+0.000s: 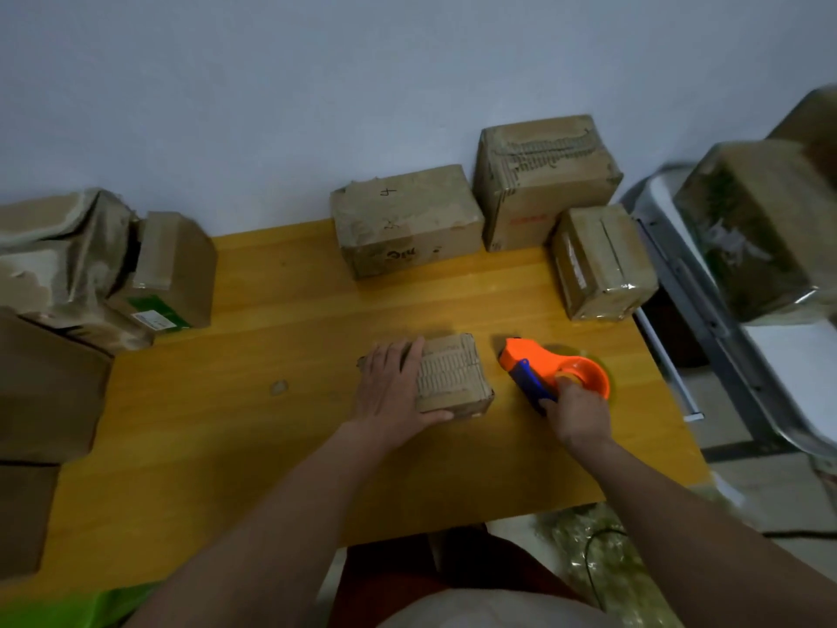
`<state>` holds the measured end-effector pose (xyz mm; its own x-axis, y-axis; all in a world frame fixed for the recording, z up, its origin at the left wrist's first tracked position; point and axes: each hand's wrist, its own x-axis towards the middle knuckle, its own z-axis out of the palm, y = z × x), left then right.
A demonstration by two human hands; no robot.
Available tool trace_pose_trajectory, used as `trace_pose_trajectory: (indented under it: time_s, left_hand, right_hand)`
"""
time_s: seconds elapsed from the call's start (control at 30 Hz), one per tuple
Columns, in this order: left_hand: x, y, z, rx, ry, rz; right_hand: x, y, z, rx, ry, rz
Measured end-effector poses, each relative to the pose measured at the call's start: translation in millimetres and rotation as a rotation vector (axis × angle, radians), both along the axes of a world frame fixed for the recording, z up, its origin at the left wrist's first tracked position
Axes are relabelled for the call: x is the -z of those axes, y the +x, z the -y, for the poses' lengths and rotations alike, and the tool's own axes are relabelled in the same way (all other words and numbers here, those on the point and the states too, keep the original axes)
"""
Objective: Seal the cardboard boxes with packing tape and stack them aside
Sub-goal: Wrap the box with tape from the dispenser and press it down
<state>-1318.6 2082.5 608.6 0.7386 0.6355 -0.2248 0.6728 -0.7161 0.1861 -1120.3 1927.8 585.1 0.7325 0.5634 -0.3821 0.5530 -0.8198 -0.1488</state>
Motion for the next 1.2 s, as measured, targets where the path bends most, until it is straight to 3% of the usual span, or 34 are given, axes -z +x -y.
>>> trace_pose_trajectory:
  time_s: [0.1,0.27,0.5,0.7,0.9,1.0,1.07,1.13,1.2]
  left_hand:
    - [-0.1,0.5,1.1,-0.044,0.027,-0.033]
    - [-2.5,-0.4,-4.1,-0.107,-0.042,-0.011]
    - [-3.7,-0.9,-11.2,-0.115,-0.050,-0.002]
    - [-5.2,-0.5,-10.8,-0.192,-0.096,0.062]
    - [-15.8,-12.8,-12.5,-0.243,-0.262,0.053]
    - [-32.0,-21.0,-6.2,-0.432,-0.354,0.281]
    - [-45.7,-20.9,-3.9,-0.738,-0.560,0.548]
    - [-57.9,-15.1,-9.3,-1.044,-1.097,0.793]
    - [-64.5,-12.9,-15.7,-1.120,-1.527,0.957]
  right_hand:
    - [-11.5,6.7,-3.0,0.054,0.177,-0.135]
    - [-65.5,6.1,-25.5,0.204,0.561,-0.543]
    - [-106.5,-5.9,-58.0,0.097,0.630,-0.238]
    - [-115.4,-21.1,-80.7,-0.033,0.596,-0.222]
    - [-115.5,-29.0,-94.1,-0.177,0.481,-0.149]
    - [-115.9,-27.9,-95.2,-0.190,0.495,-0.153]
    - [-114.9,-28.2,-96.1,-0.204,0.491,-0.149]
    - [-113.8,-29.5,-97.6,-0.224,0.476,-0.137]
    - [-112.7,-31.3,-99.1,-0.246,0.466,-0.119]
